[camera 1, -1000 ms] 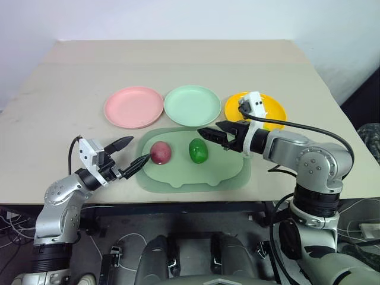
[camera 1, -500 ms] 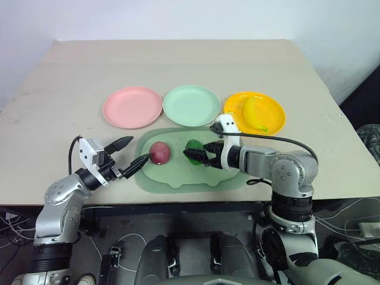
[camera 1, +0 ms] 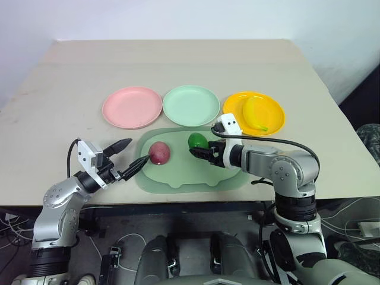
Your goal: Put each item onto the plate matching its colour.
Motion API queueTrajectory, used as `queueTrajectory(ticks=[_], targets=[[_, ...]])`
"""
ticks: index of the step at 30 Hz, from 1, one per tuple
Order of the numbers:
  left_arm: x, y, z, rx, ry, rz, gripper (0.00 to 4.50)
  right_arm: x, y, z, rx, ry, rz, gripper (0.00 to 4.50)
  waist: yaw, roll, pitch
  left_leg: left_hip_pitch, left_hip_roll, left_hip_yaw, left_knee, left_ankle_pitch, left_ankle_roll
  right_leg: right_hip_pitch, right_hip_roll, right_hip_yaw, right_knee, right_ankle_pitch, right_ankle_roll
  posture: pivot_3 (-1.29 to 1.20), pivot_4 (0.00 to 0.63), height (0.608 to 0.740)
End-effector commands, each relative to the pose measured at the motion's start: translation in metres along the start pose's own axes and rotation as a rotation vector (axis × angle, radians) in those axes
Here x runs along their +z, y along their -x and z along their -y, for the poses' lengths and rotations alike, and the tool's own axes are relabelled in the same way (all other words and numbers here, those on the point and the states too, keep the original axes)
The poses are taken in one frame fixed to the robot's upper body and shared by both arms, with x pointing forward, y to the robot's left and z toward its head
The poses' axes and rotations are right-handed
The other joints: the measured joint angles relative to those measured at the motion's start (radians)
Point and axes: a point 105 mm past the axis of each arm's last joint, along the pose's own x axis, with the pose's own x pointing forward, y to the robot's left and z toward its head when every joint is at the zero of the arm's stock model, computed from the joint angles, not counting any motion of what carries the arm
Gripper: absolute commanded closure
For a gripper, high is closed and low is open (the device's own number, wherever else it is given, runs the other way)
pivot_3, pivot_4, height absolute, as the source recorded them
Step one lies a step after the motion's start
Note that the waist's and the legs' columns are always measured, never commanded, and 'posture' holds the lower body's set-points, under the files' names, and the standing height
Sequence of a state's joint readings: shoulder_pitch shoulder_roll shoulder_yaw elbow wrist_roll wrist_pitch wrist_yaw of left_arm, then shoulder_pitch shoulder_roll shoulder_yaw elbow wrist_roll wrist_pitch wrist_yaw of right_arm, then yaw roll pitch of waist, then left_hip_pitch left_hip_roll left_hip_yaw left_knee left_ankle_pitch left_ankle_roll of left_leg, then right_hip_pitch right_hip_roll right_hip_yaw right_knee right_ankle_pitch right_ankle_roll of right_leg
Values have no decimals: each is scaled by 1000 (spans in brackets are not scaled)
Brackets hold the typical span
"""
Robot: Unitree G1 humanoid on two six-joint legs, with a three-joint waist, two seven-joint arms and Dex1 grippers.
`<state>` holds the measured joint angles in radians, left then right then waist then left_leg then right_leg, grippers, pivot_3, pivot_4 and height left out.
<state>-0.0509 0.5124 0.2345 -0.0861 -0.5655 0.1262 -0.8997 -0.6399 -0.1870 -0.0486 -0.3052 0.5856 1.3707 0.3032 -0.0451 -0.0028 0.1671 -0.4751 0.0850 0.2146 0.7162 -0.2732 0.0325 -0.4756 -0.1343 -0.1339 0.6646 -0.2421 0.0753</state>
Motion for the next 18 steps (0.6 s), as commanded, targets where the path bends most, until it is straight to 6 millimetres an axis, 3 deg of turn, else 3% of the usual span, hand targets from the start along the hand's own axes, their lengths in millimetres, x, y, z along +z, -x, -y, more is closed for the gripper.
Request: queueTrajectory(ticks=[1, 4, 11, 15, 18], targets=[[16, 3, -1, 8, -51, 40, 0, 53, 8, -19, 90, 103, 184, 1871, -1, 0, 0, 0, 0, 0, 0, 0, 0, 0, 0, 0, 0, 0, 0, 0, 150, 695], [16, 4, -1, 13, -53, 39, 0, 65, -9, -9, 55, 177, 183, 1871, -1, 0, 0, 0, 0, 0, 0, 0, 0, 0, 0, 0, 0, 0, 0, 0, 150, 695], [17, 4, -1, 24, -60, 42, 0, 64, -62, 30, -77, 239, 118, 1871, -3, -1, -1, 0, 0, 4, 0, 1, 0, 0, 0, 0, 1, 0, 0, 0, 150, 695], [18, 6, 1, 32, -59, 44, 0, 69, -83, 48, -156, 263, 136, 1871, -10, -1, 0, -1, 0, 4, 0, 2, 1, -1, 1, 0, 1, 0, 0, 0, 150, 695], [17, 8, 3, 38, -61, 41, 0, 68, -92, 50, -160, 259, 138, 1871, -16, -1, 0, -1, 0, 4, 0, 2, 1, -1, 1, -1, 2, 0, 1, 0, 150, 695]])
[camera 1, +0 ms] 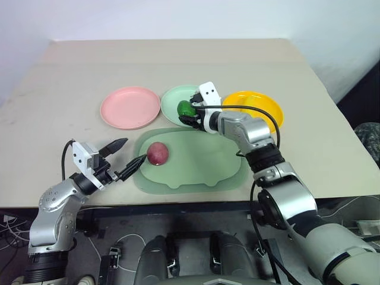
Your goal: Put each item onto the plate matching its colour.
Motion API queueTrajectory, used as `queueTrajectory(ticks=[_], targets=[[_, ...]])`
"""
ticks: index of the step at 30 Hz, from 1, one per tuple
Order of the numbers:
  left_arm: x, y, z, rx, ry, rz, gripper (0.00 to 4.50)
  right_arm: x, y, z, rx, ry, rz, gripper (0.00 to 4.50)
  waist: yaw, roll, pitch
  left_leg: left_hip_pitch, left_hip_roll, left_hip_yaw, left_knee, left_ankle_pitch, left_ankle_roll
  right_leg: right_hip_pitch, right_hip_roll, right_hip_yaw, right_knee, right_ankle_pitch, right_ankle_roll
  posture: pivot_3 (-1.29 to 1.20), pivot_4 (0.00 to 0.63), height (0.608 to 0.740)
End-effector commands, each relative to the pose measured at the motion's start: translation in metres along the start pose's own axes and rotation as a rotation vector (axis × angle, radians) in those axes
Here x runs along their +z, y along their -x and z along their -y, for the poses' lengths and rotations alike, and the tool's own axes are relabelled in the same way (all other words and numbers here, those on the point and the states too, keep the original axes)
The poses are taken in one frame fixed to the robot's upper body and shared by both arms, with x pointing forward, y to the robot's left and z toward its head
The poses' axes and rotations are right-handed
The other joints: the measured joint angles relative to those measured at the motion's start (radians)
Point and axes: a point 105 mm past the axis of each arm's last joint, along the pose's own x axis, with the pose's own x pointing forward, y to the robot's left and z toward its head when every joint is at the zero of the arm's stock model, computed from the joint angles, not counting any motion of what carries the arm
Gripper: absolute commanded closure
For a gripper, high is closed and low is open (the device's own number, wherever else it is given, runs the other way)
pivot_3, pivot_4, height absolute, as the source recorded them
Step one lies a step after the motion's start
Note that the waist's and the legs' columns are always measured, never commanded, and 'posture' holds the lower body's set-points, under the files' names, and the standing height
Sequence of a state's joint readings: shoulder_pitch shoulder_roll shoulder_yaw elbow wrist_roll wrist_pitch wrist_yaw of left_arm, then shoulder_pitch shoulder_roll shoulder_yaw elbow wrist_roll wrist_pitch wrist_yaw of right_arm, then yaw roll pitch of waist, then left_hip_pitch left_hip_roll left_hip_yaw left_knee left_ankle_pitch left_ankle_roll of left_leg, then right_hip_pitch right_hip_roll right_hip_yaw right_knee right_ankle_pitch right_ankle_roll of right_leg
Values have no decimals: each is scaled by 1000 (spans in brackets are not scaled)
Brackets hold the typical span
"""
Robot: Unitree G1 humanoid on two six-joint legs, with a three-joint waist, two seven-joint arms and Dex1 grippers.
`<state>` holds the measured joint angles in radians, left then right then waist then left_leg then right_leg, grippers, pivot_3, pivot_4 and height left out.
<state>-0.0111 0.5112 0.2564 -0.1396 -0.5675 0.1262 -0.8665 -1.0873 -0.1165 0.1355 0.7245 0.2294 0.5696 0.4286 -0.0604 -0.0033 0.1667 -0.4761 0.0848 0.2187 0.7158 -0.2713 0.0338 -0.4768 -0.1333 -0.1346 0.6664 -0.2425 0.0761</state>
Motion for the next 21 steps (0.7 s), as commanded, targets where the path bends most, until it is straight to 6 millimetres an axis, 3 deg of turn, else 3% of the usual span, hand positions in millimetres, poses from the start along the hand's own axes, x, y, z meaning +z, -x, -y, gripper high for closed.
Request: queueTrajectory(ticks=[1, 6, 12, 16, 21], targets=[[13, 3, 2, 6, -41, 34, 0, 14, -7, -1, -5, 23, 58, 1871, -2, 0, 0, 0, 0, 0, 0, 0, 0, 0, 0, 0, 0, 0, 0, 0, 150, 695], [13, 7, 2, 20, -41, 31, 0, 15, -12, -5, 10, 36, 52, 1871, -10, 0, 0, 0, 0, 0, 0, 0, 0, 0, 0, 0, 1, 0, 0, 0, 150, 695], [12, 7, 5, 20, -38, 29, 0, 23, -12, -4, 6, 44, 85, 11, -9, 0, 0, 0, 0, 0, 0, 0, -1, 0, 0, 0, 1, 0, 0, 0, 150, 695], [11, 4, 7, 13, -27, 37, 0, 36, 5, -16, 112, 46, 189, 11, -7, 0, 0, 0, 0, -1, 0, 0, -2, 0, 0, 0, 1, 0, 0, 0, 150, 695], [9, -6, 11, 21, -2, 55, 0, 23, 41, -41, 266, -10, 305, 11, -3, 0, -1, 0, 0, -2, 0, 0, -1, 1, 0, 0, 0, 0, 0, 0, 150, 695]])
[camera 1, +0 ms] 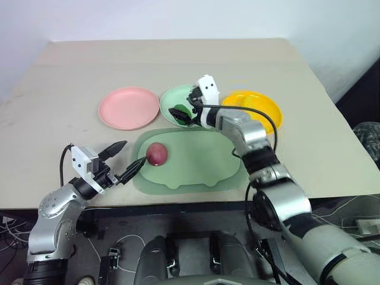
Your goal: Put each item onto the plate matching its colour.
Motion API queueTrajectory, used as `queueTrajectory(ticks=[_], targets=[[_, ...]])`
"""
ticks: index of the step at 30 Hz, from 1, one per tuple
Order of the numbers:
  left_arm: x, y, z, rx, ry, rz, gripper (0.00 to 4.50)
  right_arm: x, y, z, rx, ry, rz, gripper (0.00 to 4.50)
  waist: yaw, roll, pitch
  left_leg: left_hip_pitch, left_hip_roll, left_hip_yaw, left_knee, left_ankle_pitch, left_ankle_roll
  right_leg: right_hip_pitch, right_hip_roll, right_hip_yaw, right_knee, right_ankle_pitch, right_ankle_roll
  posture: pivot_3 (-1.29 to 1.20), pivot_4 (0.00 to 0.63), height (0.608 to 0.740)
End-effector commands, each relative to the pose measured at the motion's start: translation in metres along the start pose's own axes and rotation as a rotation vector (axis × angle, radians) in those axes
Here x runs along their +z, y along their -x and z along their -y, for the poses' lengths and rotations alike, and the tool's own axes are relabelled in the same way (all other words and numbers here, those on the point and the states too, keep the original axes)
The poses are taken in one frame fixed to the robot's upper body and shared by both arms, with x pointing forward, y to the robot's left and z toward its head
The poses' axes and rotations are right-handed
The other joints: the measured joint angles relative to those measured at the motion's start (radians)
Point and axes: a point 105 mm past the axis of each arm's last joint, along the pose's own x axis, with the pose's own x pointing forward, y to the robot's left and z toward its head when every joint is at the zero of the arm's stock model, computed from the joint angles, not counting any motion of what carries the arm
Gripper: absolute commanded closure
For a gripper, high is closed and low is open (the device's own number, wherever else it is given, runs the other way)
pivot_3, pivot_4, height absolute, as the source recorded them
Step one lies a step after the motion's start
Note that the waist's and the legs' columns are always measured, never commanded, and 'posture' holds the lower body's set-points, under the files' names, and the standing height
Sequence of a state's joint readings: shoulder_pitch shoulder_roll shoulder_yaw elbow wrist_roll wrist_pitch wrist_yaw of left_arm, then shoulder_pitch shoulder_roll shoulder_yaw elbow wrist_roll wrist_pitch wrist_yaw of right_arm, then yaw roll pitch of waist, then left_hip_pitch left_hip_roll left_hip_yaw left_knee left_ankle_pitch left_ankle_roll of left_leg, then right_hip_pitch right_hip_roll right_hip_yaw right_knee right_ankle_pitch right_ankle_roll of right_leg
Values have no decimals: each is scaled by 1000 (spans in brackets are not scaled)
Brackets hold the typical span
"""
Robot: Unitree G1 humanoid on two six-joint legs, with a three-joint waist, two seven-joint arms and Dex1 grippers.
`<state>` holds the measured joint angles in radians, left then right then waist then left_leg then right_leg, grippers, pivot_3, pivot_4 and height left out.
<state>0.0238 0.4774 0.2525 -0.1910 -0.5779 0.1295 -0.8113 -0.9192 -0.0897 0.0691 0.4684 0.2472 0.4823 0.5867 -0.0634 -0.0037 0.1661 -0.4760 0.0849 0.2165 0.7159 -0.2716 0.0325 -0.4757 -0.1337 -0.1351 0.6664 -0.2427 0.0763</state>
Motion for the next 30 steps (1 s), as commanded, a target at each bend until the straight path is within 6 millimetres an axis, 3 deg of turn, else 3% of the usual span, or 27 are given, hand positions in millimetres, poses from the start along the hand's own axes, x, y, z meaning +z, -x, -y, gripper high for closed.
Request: queueTrajectory(ticks=[1, 6, 10, 17, 23, 30], targets=[[7, -9, 8, -24, -23, 28, 0, 14, 25, -27, 119, -39, 93, 11, 2, 0, 0, 0, 0, 0, 0, 0, 0, 0, 0, 0, 0, 0, 0, 0, 150, 695], [-3, -18, 16, -46, -8, 11, 0, 9, 58, -55, 224, -65, 115, 11, 3, 0, 0, 1, 0, -2, 1, 0, 0, 0, 0, 0, 1, 0, 0, 0, 150, 695], [-6, -28, 20, -47, 0, 17, 0, -1, 76, -64, 242, -19, 80, 11, 8, -1, 0, 2, 0, -3, 1, 0, -1, 1, 0, 0, 0, 0, 0, 0, 150, 695], [-14, -39, 20, -21, 0, 0, 0, -10, 96, -53, 175, -21, 43, 11, 20, -1, 0, 2, 0, -3, 2, 0, 1, 2, -1, 1, 0, 1, -1, 0, 150, 695], [-23, -53, 19, -39, 5, -26, 0, -11, 115, -31, 65, -12, 25, 11, 28, -1, -1, 2, 0, -4, 3, 1, 2, 3, -1, 0, 0, 1, -1, 0, 150, 695], [-31, -66, 19, -72, 9, -53, 0, -12, 127, -23, 9, -5, 18, 11, 25, -2, -1, 3, 0, -4, 3, 1, 3, 4, -1, 0, 0, 1, -1, 0, 150, 695]])
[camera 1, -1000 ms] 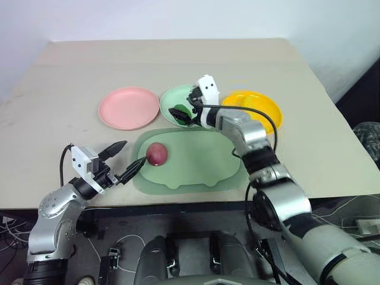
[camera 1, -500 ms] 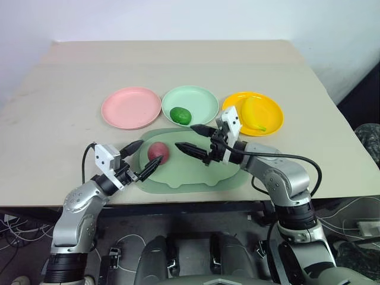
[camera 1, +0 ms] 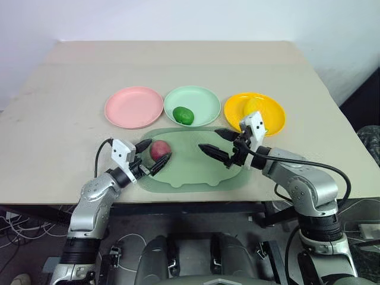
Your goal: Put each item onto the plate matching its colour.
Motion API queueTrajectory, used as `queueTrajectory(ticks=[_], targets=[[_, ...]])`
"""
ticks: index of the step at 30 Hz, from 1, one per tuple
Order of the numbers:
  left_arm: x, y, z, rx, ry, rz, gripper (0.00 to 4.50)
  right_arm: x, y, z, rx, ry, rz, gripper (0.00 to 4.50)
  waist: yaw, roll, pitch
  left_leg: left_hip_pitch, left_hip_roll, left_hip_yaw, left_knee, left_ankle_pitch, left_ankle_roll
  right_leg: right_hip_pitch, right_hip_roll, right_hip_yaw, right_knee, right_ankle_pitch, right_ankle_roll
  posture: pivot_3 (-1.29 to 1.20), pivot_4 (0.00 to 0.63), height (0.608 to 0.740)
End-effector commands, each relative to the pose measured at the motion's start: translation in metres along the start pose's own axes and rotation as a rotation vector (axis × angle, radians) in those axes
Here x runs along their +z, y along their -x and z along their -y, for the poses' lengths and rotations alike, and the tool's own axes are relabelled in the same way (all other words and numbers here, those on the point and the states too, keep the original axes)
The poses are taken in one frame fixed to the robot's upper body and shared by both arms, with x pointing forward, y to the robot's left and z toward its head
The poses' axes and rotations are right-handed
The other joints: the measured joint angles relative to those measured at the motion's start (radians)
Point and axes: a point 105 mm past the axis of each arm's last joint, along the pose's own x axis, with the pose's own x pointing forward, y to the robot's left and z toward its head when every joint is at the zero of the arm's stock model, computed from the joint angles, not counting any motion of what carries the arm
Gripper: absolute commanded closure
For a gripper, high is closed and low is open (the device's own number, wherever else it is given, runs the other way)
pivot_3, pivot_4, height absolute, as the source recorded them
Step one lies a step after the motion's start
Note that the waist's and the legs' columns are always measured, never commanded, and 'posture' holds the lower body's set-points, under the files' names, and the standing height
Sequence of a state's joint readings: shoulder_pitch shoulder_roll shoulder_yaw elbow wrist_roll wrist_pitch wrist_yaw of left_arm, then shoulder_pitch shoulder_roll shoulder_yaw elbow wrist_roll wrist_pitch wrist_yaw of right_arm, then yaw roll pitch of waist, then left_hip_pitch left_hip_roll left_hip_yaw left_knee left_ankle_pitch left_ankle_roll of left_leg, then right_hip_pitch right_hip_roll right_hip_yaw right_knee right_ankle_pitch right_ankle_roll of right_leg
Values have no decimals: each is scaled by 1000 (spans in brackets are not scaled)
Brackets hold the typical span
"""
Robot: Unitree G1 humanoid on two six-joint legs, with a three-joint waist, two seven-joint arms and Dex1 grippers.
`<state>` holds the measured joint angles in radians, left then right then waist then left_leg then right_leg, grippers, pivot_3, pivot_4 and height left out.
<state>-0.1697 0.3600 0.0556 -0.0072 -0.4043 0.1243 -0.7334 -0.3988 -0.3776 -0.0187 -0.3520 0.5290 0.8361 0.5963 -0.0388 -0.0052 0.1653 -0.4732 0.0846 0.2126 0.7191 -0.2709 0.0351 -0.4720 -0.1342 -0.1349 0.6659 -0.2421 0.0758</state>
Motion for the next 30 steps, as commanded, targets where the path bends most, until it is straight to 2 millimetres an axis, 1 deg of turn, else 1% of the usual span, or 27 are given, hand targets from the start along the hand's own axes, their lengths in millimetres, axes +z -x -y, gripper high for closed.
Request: queueTrajectory(ticks=[1, 3, 4, 5, 8, 11, 14, 17, 19, 22, 23, 25, 28, 30], targets=[[5, -7, 2, -30, -23, 14, 186, 13, 8, -1, -17, 37, 43, 2, 0, 0, 0, 0, 0, 0, 0, 0, 0, 0, 0, 0, 0, 0, 0, 0, 150, 695], [3, -8, 1, -31, -11, 13, 570, 14, 9, 2, -30, 38, 45, 0, 0, 0, 0, 0, 0, 0, 0, 0, 0, 0, 0, 0, 0, 0, 0, 0, 150, 695], [3, -8, 2, -43, -4, 13, 894, 15, 10, 3, -37, 41, 47, 0, 0, 0, 0, 0, 0, 0, 0, 0, 0, 0, 0, 0, 0, 0, 0, 0, 150, 695], [3, -8, 2, -49, -1, 13, 1080, 15, 10, 4, -43, 44, 48, 0, 0, 0, 0, 0, 0, 0, 0, 0, 0, 1, 0, 0, 0, 0, 0, 0, 150, 695], [7, -4, -1, -45, -9, 22, 1113, 15, 13, 6, -56, 49, 46, 0, 2, 0, 0, 2, 0, -1, 0, 0, 0, 2, 0, 0, 0, 0, 0, 0, 150, 695], [21, 4, -12, 14, -36, 62, 1119, 15, 15, 6, -57, 51, 43, 0, 1, 0, 0, 3, 0, -1, 0, 0, 0, 4, 0, 0, 0, 0, 0, 0, 150, 695], [42, 10, -30, 122, -61, 120, 1119, 12, 17, 4, -48, 44, 36, 0, 0, 0, 0, 4, 0, -1, 0, 0, 1, 5, 0, 0, -1, 0, 0, 0, 150, 695], [60, 10, -47, 225, -85, 162, 1119, 6, 15, -2, -16, 34, 25, 0, 5, 0, 0, 6, 0, -1, 0, -1, 1, 7, 0, 0, -1, 0, 0, 0, 150, 695], [67, 10, -62, 309, -92, 167, 1119, 3, 15, -8, 11, 27, 23, 0, 11, -1, 0, 8, 0, -2, 0, -1, 1, 10, -1, -1, -1, 0, 0, 0, 150, 695], [79, 6, -81, 415, -47, 190, 1119, -3, 12, -12, 15, 40, 42, 0, 21, -1, 0, 10, 0, -2, 0, -1, 2, 12, -1, -1, -2, 0, 0, 0, 150, 695], [81, 3, -90, 457, -43, 174, 1119, -4, 11, -14, 21, 39, 59, 0, 23, -1, 0, 10, 0, -2, 0, -1, 2, 12, -1, -1, -2, 0, 0, 0, 150, 695], [84, -3, -100, 507, -39, 143, 1119, -6, 9, -16, 27, 37, 79, 0, 25, -1, 0, 10, -1, -2, 1, -1, 2, 13, -1, -1, -2, 0, 0, 0, 150, 695], [74, -11, -117, 581, -14, 39, 1119, -11, 6, -17, 24, 54, 74, 0, 24, -1, 0, 10, -1, -1, 1, -1, 2, 13, -1, -1, -2, 0, 0, 0, 150, 695], [71, -16, -121, 585, -15, 9, 1119, -14, 5, -18, 29, 77, 67, 0, 23, -1, 0, 10, -1, -1, 1, -1, 2, 12, 0, -1, -1, 0, 1, 0, 150, 695]])
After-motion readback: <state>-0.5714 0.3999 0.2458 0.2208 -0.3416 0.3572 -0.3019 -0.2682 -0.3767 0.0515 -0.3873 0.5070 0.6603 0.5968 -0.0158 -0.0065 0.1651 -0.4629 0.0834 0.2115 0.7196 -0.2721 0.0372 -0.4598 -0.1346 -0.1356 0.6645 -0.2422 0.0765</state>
